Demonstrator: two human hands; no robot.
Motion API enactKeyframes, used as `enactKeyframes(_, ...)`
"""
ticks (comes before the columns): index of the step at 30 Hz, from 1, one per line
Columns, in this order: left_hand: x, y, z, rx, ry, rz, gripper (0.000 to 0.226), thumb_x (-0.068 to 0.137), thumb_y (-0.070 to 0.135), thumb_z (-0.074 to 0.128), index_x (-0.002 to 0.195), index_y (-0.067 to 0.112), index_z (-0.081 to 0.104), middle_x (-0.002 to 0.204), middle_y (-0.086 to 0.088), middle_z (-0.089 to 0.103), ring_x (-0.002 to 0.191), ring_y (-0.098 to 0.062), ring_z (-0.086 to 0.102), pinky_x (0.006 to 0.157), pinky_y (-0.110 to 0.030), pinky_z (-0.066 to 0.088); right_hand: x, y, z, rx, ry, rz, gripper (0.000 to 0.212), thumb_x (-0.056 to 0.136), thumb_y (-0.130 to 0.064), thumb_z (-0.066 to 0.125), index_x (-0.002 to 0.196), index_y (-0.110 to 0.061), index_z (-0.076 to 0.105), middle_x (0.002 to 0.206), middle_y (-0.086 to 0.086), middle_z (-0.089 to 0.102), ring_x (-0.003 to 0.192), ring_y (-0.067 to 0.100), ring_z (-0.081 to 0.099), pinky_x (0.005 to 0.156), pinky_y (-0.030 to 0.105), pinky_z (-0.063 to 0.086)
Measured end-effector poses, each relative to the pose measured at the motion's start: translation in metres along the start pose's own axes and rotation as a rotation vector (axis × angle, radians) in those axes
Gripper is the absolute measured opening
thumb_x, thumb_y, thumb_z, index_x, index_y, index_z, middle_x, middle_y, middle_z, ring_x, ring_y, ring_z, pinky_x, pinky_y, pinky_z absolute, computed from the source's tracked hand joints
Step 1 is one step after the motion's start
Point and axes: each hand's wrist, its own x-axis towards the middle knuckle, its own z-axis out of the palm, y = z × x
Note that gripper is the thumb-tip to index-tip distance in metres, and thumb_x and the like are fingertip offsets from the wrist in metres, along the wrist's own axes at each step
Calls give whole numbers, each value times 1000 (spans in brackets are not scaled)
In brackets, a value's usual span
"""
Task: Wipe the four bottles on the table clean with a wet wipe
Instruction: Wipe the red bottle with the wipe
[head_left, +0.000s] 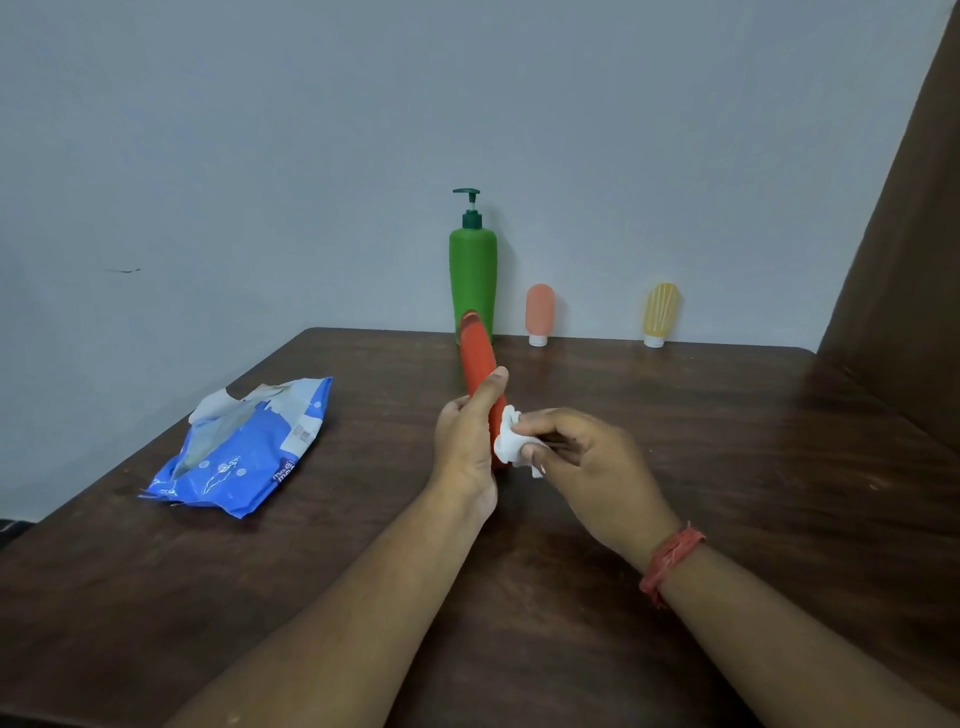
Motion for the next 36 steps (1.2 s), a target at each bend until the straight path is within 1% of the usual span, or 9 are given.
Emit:
enactKeyframes(3, -3, 3, -2, -100, -69, -81, 37, 91, 43, 68, 108, 11, 65, 91, -12, 68, 85, -27, 68, 91, -48, 56, 0, -1, -2, -241, -2, -175, 28, 89, -4, 68, 112, -19, 73, 117, -11, 68, 110, -3, 60, 95, 10, 44)
enactKeyframes(7, -9, 8, -3, -228, -149, -165, 52, 97, 53, 54, 120, 7, 61, 98, -16, 73, 85, -28, 71, 73, -41, 60, 2, 2, -7, -474, -33, -278, 26, 92, -8, 66, 115, -18, 72, 122, -5, 67, 115, 8, 57, 101, 15, 39)
enactKeyframes(12, -11, 9, 1, -374, -140, -167, 55, 104, 48, 39, 132, 2, 53, 104, -22, 72, 84, -32, 73, 68, -41, 61, 3, 3, -9, -498, 23, -284, 19, 89, -6, 66, 107, -13, 70, 107, -3, 63, 97, 10, 58, 86, 21, 47)
enactKeyframes(16, -16, 14, 3, -501, -143, -231, 58, 106, 47, 37, 116, -7, 54, 100, -24, 69, 88, -33, 69, 82, -45, 57, 2, 1, -7, -481, 48, -348, 15, 89, -5, 66, 101, -13, 68, 102, -2, 59, 91, 11, 57, 79, 23, 48)
enactKeyframes(20, -21, 18, 7, -628, -167, -293, 55, 104, 42, 45, 130, -6, 47, 116, -22, 63, 99, -29, 65, 102, -44, 52, 2, -7, -1, -634, 46, -535, 13, 87, -1, 64, 93, -12, 69, 94, 2, 61, 86, 20, 58, 78, 32, 51)
enactKeyframes(22, -22, 18, 8, -657, -206, -306, 58, 103, 41, 47, 135, -7, 42, 129, -22, 58, 108, -28, 62, 96, -45, 54, 2, -9, -1, -714, 89, -607, 10, 86, 1, 64, 87, -9, 67, 89, 4, 62, 78, 23, 55, 72, 35, 50)
enactKeyframes(25, -22, 20, 9, -674, -220, -280, 53, 104, 38, 45, 129, -9, 42, 115, -26, 58, 99, -29, 64, 85, -46, 60, 7, -6, -8, -745, 149, -627, 10, 88, -1, 65, 90, -9, 71, 92, 4, 66, 81, 22, 56, 71, 35, 50)
enactKeyframes(31, -24, 22, 7, -725, -185, -293, 54, 104, 39, 47, 133, -6, 42, 119, -23, 55, 100, -27, 62, 102, -41, 49, 3, -5, -2, -762, 115, -690, 9, 91, -5, 62, 91, -8, 71, 90, 5, 65, 78, 24, 58, 63, 41, 52)
enactKeyframes(36, -26, 18, 6, -659, -262, -300, 66, 105, 42, 41, 136, -15, 40, 104, -24, 61, 93, -28, 64, 65, -33, 63, 6, -7, -10, -715, 162, -689, 7, 89, -1, 68, 91, -6, 73, 92, 7, 67, 81, 25, 60, 84, 28, 50)
